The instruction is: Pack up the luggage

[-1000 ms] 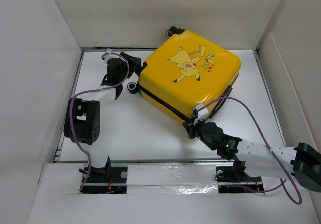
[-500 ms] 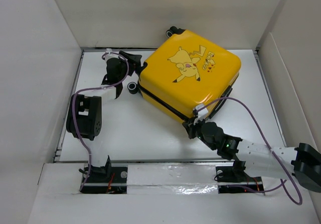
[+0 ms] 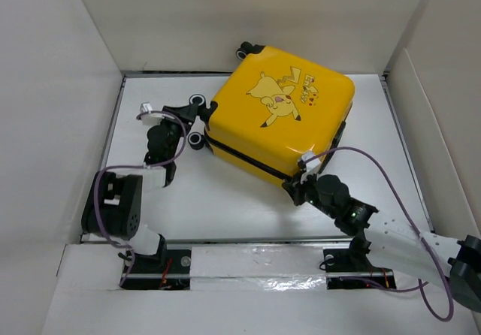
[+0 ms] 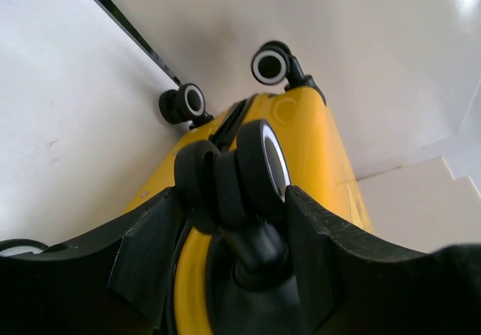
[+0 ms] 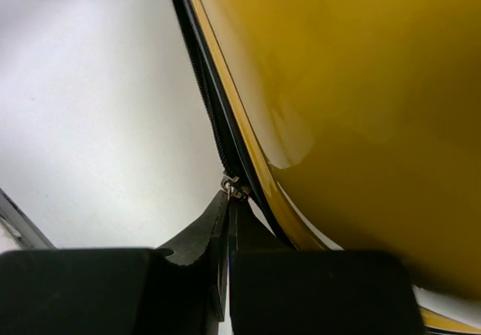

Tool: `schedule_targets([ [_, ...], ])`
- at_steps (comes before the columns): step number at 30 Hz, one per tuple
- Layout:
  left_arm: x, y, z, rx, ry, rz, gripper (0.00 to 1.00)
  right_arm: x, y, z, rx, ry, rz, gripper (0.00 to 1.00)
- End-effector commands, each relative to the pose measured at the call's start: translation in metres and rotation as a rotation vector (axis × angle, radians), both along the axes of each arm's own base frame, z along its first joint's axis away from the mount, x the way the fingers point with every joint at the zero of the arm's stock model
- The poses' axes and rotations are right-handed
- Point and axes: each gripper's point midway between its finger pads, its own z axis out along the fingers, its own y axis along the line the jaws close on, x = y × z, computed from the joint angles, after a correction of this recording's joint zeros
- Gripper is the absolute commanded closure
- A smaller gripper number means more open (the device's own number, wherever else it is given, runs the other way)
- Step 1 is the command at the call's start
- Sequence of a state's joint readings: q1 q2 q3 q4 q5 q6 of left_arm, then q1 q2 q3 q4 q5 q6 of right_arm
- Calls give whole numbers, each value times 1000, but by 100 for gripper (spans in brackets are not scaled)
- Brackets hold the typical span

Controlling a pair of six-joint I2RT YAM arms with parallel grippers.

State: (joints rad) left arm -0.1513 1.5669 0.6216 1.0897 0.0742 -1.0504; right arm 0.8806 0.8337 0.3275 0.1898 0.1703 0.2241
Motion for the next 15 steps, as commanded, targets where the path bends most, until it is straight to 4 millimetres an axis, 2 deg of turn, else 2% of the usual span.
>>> schedule_targets([
  [1,-43,16,1,137,-79,49,100,30,-1,65,100,-139,-11,100],
  [2,-60,22,-21,169,-36,58,100,34,-2,76,105,-156,-11,100],
  [3,-67,29,-24,186,-32,90,100,39,-7,80,92,-171,-15,100],
  [4,-78,30,-19,209,-47,91,100,41,-9,82,80,-173,-18,100],
  [5,-89,36,-31,231,-18,112,100,45,-11,82,65,-179,-20,100],
  [6,-94,39,-30,242,-24,123,100,47,-11,88,62,-186,-13,100],
  [7,-100,42,-16,245,-65,136,100,48,-15,82,30,-166,-16,100],
  [8,-104,45,-22,271,-38,140,100,48,-15,81,19,-157,-13,100],
  [11,-110,39,0,264,-94,103,100,43,-10,79,26,-148,32,100],
  [13,-115,30,12,248,-129,71,100,39,0,74,45,-138,72,100],
  [15,-113,29,14,261,-118,75,100,28,16,69,30,-122,137,100],
])
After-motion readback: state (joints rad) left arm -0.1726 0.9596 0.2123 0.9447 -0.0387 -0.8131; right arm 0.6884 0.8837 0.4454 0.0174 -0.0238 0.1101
